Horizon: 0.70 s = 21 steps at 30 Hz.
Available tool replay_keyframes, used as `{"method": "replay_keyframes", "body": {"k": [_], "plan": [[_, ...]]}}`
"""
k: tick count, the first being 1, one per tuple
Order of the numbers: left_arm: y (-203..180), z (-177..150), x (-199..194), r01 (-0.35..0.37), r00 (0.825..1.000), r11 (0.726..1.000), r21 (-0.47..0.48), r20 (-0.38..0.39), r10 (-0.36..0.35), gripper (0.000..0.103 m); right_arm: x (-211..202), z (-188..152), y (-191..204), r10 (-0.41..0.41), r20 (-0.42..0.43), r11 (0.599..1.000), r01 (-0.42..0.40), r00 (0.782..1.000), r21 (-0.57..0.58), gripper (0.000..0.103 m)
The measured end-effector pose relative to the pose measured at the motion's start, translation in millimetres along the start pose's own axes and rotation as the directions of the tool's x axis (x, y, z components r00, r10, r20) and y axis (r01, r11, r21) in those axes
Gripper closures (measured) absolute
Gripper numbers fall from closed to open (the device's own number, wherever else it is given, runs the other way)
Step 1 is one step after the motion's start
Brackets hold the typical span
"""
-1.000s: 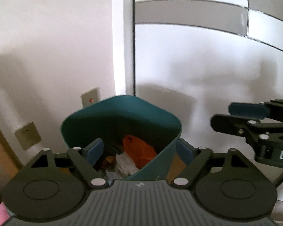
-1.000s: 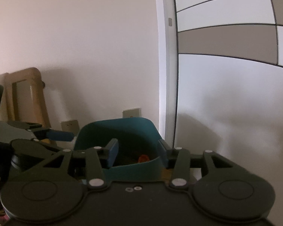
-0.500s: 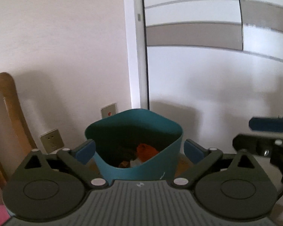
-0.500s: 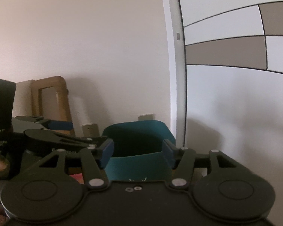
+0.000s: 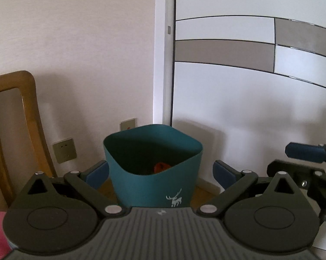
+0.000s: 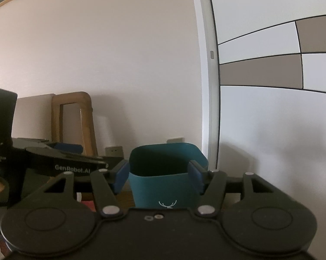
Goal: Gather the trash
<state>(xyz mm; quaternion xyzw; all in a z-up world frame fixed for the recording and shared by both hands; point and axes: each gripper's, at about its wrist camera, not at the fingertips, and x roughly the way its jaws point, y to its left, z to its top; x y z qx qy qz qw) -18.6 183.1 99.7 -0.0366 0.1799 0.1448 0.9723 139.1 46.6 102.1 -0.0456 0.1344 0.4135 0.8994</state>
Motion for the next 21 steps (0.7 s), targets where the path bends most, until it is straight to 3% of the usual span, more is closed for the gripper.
{"method": "replay_keyframes", "body": {"k": [21], "plan": [[-4.0,-24.2,-24.7,0.04,0.999,0.997,-0.062,-0.032,-0.042,0.0,-6.9,-9.1,-7.1,0.013,-0.007,0.999,-0.012,1.0,0.04,0.042]]}}
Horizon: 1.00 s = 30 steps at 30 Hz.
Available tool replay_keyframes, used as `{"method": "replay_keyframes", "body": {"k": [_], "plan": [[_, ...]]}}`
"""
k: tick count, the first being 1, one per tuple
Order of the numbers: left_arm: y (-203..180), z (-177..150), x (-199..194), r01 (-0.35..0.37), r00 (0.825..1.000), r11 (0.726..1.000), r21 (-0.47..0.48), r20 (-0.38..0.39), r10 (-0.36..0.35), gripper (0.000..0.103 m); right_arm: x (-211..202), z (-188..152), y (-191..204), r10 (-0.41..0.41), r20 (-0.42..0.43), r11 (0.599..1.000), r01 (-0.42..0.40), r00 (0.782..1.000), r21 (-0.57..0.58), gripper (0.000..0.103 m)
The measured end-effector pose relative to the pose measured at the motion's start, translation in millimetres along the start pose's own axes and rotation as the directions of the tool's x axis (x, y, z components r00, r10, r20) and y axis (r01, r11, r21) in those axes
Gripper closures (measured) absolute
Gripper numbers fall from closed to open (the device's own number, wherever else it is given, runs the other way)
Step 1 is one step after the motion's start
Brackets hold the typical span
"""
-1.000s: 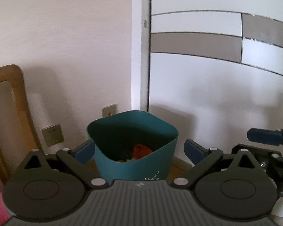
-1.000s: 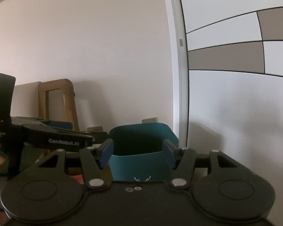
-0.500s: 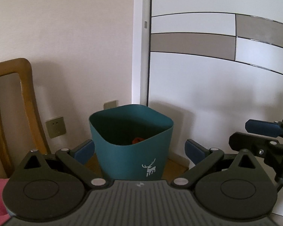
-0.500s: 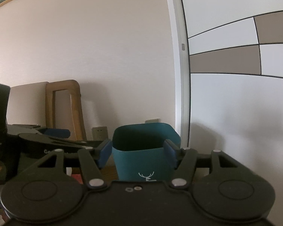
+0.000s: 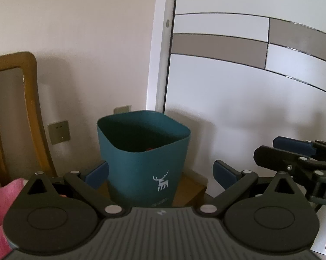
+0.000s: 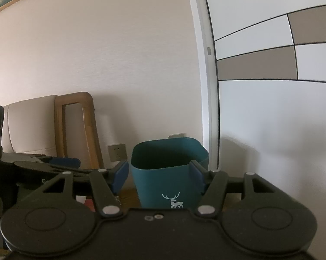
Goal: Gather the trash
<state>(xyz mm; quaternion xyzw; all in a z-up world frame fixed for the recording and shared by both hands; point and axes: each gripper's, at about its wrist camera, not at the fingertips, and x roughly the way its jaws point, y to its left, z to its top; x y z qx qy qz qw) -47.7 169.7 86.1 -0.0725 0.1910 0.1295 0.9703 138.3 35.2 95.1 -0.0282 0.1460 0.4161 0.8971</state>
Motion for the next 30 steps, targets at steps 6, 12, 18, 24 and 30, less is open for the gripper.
{"method": "replay_keyframes", "body": {"k": [6,12,18,24,30], "plan": [[0.0,-2.3,0.4,-0.017,1.0,1.0,0.006,-0.009,0.017,0.0,1.8,0.0,-1.9,0.002,-0.006,1.0,-0.002,1.0,0.003,0.042],[-0.4,-2.1,1.1,-0.019,1.0,1.0,0.008,-0.014,0.019,0.0,1.7,-1.3,-3.1,0.003,-0.006,1.0,-0.003,1.0,0.004,0.042],[0.4,-0.2,0.9,-0.019,1.0,1.0,0.003,-0.009,0.019,0.0,4.7,-3.0,-2.4,-0.001,-0.012,1.0,0.001,1.0,0.011,0.042],[-1.3,-0.3,-5.4,-0.014,1.0,1.0,-0.001,0.006,0.014,0.0,6.3,-3.1,-2.6,-0.005,-0.011,1.0,0.006,1.0,0.017,0.042],[-6.8,-1.3,-10.3,-0.007,1.0,1.0,0.002,0.014,0.007,0.0,6.4,-3.6,-3.1,-0.01,-0.012,1.0,0.011,1.0,0.021,0.042]]}}
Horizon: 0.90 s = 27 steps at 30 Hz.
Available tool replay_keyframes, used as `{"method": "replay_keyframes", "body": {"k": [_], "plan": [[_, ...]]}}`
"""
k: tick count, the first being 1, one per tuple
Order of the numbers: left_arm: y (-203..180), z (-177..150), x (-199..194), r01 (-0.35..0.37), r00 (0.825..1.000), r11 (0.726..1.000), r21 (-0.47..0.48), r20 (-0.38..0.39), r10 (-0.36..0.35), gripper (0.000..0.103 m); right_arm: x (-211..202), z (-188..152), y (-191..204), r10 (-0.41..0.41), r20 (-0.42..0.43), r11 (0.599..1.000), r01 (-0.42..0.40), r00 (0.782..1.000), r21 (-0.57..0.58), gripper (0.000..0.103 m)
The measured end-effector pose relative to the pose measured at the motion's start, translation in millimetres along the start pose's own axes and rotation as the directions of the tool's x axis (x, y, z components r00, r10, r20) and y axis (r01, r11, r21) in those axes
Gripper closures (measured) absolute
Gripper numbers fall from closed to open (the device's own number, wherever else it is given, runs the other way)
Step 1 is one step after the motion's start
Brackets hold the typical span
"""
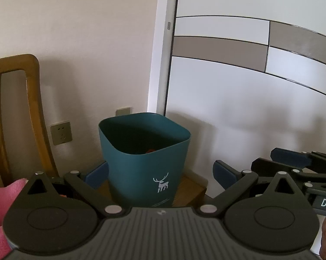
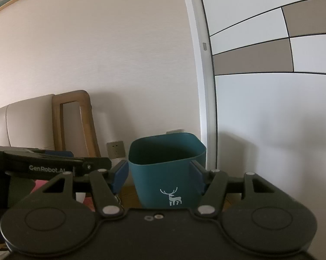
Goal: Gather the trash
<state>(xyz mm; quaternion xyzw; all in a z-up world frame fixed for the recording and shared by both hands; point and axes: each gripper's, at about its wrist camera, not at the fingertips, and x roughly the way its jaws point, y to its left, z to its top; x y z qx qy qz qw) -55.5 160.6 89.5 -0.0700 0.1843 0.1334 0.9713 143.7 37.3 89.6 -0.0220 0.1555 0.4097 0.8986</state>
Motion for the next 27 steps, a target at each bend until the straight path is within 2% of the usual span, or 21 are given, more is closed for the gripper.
{"method": "replay_keyframes", "body": {"k": [27], "plan": [[-6.2,-0.7,-2.7,-0.001,1.0,1.0,0.009,0.004,0.001,0.0,-0.3,-4.5,-0.7,-0.007,0.0,1.0,0.007,1.0,0.015,0.042]]}}
